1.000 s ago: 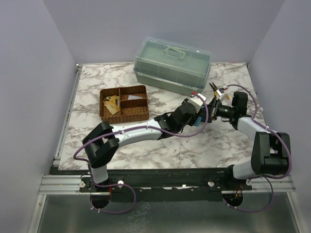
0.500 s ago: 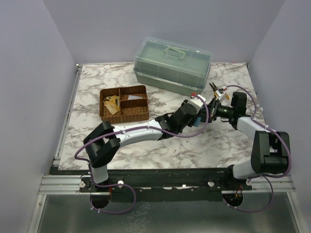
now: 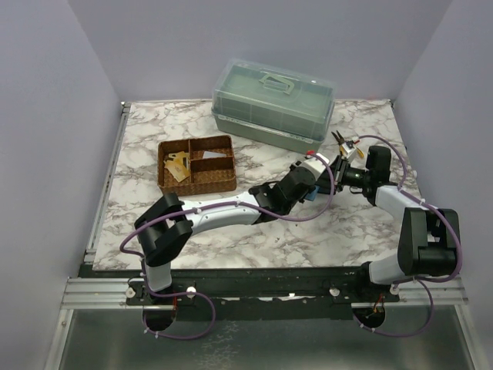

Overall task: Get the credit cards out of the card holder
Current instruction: Open the card holder at the center of the board.

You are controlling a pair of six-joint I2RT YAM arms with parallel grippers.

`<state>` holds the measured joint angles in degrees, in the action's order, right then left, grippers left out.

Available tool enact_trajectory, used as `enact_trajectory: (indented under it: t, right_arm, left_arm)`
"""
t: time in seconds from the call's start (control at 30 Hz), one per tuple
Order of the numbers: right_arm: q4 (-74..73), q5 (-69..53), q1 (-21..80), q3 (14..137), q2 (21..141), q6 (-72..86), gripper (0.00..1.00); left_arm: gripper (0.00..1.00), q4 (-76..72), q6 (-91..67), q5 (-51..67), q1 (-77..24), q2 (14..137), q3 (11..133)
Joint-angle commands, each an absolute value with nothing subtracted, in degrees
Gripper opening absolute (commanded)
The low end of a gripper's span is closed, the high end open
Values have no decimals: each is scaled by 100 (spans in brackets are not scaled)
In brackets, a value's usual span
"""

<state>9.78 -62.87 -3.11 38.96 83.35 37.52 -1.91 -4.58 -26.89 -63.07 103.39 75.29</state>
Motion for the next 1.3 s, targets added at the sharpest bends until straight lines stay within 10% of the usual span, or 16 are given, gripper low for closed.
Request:
enact_trajectory:
  t: [0.0, 0.13, 0.73, 1.17, 1.27]
  right_arm:
    - [1019, -6622, -305, 4032, 8347, 3823, 0]
    - [1016, -6623, -307, 4029, 8339, 3799, 0]
    - [787, -6377, -303, 4100, 8273, 3522, 0]
    - [813, -6353, -303, 4075, 8156, 3235, 0]
    - [857, -6457, -307, 4053, 8043, 3021, 0]
  left_arm:
    - [27, 152, -184, -3327, -6240, 10528, 7655]
    - [0, 149, -76, -3279, -6241, 10671, 7842]
    - [0, 26, -587, -4191, -5828, 10151, 7251]
    - [0, -683, -2238, -2139, -4885, 8704, 5910]
    - [42, -1119, -2929, -931, -4496, 8240, 5358]
